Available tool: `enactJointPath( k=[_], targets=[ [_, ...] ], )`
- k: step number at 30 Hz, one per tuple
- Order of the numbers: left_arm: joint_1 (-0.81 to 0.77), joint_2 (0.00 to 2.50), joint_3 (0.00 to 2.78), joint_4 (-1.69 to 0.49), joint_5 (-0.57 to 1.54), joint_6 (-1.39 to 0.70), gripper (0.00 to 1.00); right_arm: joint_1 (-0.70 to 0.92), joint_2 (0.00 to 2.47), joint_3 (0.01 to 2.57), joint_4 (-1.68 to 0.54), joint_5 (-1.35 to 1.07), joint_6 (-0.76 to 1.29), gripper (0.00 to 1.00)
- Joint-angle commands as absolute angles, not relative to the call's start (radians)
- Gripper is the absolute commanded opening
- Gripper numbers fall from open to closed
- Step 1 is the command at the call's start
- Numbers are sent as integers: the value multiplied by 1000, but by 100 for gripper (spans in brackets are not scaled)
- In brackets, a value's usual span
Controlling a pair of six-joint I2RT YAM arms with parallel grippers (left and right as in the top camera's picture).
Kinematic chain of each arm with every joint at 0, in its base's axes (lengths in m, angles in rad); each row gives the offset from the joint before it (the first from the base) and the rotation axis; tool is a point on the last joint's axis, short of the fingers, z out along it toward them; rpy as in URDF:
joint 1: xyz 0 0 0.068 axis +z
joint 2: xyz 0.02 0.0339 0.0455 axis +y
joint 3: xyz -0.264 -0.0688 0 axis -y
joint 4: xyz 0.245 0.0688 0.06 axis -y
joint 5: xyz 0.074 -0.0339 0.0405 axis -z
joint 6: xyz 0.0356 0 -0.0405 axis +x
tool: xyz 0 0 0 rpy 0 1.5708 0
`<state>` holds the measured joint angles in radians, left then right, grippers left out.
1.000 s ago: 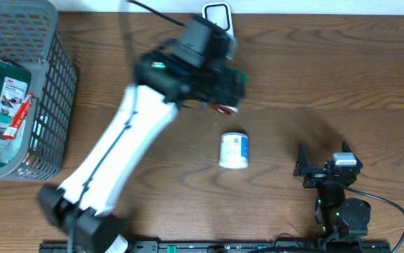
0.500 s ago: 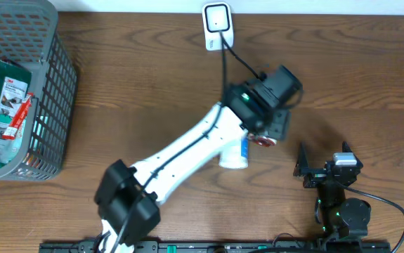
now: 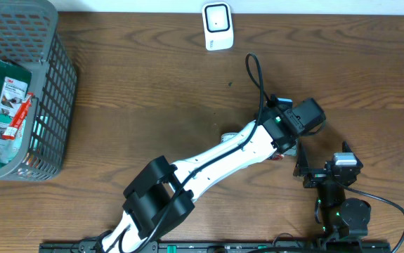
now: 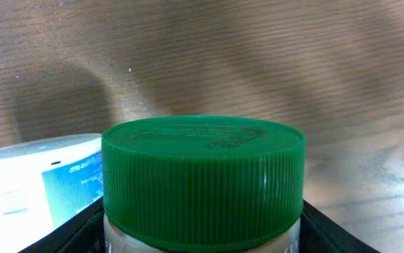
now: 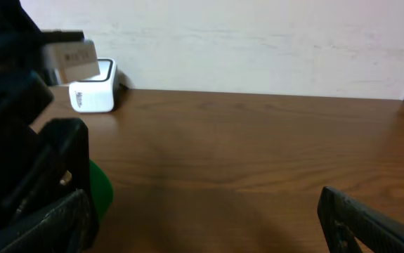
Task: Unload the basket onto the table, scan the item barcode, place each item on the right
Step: 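Place the green-capped jar right of the white tub and release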
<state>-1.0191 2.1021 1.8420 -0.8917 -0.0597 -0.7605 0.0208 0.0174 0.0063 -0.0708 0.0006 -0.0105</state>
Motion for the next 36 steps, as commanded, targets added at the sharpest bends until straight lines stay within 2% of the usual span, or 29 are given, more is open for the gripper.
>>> enactJointPath(
  k=[1, 17, 19, 22, 27, 36],
  targets=[
    [-1018, 2130, 1853, -884, -99, -781, 62, 15, 13, 6, -75, 10, 0, 99],
    [-1029, 2238, 1853, -866, -97, -783, 62, 15, 13, 6, -75, 10, 0, 99],
    [-1032, 2239, 1853, -865, -97, -783, 63, 15, 13, 6, -75, 10, 0, 99],
    [-1031, 2239, 1853, -866, -98, -783, 74, 15, 13, 6, -75, 10, 0, 99],
    [-1031, 2239, 1853, -866, -98, -780, 82, 15, 13, 6, -75, 10, 0, 99],
    [-1028, 2197, 1859, -844, -132, -730, 84, 15, 13, 6, -75, 10, 0, 99]
  ],
)
